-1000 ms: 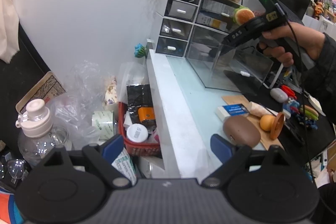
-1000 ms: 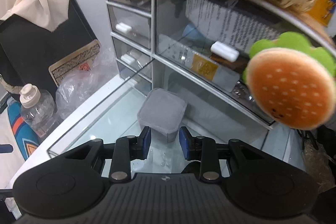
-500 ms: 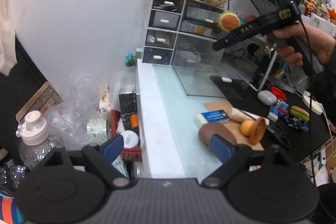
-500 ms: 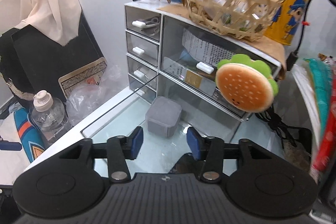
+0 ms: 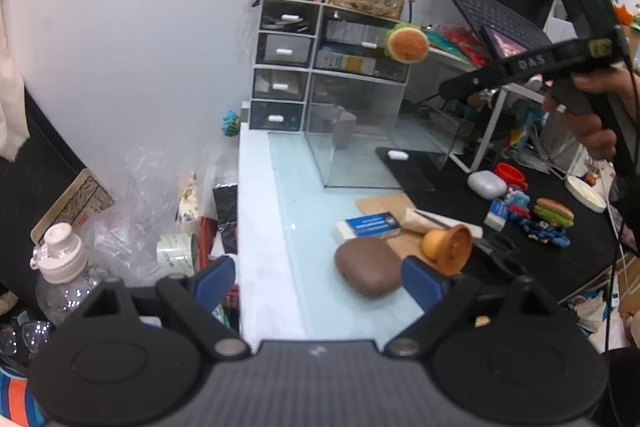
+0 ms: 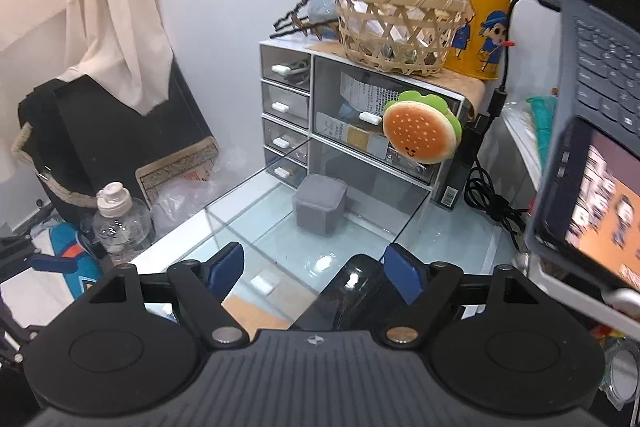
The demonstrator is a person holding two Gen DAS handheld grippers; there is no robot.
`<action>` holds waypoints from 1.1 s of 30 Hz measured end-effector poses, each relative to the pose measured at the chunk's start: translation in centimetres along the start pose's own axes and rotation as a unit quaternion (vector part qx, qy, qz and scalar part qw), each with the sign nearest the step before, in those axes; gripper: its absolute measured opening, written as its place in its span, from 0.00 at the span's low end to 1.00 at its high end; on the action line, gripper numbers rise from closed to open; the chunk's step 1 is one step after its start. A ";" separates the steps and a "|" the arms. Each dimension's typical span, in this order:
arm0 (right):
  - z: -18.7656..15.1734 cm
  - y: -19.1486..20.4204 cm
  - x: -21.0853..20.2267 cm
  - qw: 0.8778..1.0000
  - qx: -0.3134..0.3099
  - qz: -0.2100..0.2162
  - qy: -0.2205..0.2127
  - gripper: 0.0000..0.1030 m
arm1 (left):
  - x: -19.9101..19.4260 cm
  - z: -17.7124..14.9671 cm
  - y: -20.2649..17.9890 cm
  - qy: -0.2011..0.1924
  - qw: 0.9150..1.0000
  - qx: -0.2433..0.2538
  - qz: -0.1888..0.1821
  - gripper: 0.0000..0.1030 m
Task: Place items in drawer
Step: 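Withdraw the right tool up and away from the drawer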
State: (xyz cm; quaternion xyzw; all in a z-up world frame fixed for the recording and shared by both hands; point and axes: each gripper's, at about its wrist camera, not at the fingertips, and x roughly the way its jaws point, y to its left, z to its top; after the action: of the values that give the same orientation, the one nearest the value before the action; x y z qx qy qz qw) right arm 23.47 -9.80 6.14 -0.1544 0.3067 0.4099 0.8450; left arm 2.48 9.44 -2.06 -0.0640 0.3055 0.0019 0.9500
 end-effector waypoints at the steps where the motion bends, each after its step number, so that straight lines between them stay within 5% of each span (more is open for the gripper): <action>1: -0.4 0.2 -0.5 1.000 -0.003 -0.003 -0.005 0.83 | -0.1 0.1 -0.2 -0.001 1.000 0.002 0.001 0.89; 21: -10.3 0.1 -8.6 0.987 0.084 0.009 -0.134 0.90 | -1.5 0.4 -3.6 -0.011 1.000 0.009 0.013 0.88; 33: -16.0 -0.1 -8.8 0.985 0.107 -0.009 -0.137 0.90 | -0.9 0.1 -5.1 -0.006 1.000 0.008 0.022 0.88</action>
State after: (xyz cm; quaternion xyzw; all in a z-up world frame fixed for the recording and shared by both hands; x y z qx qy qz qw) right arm 13.04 -23.32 -0.39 -0.0078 0.2285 0.3845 0.8944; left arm 2.01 4.41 -0.84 -0.0501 0.3014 0.0211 0.9519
